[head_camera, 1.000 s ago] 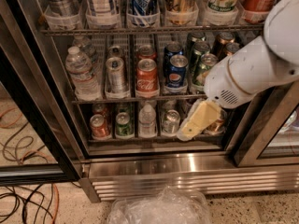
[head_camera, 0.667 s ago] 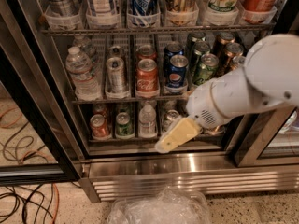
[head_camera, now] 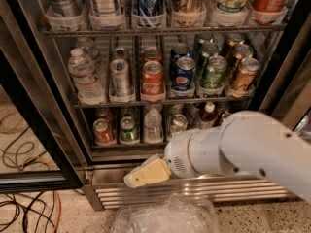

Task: Pick water bottle from bottom shelf of fridge

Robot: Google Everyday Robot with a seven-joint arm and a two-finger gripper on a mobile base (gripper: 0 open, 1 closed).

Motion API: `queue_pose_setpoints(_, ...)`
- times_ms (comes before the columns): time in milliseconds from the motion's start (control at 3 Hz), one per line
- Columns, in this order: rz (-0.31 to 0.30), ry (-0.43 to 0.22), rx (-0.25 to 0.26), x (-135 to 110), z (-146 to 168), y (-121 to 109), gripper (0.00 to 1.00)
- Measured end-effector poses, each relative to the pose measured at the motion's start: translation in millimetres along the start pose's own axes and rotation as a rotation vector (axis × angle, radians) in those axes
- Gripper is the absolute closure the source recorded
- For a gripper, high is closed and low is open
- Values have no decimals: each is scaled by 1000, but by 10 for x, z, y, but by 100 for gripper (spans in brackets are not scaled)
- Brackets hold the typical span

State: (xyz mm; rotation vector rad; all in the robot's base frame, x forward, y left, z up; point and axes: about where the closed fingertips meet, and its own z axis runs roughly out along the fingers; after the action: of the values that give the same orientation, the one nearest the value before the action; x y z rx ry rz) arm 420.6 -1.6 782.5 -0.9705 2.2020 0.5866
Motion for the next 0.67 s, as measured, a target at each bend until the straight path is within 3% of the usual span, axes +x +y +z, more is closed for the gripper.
queue_pose_setpoints(333, 3, -43, 46, -84, 51, -64, 0)
queue_pose_setpoints(667, 3, -43, 46, -87, 47, -68, 0)
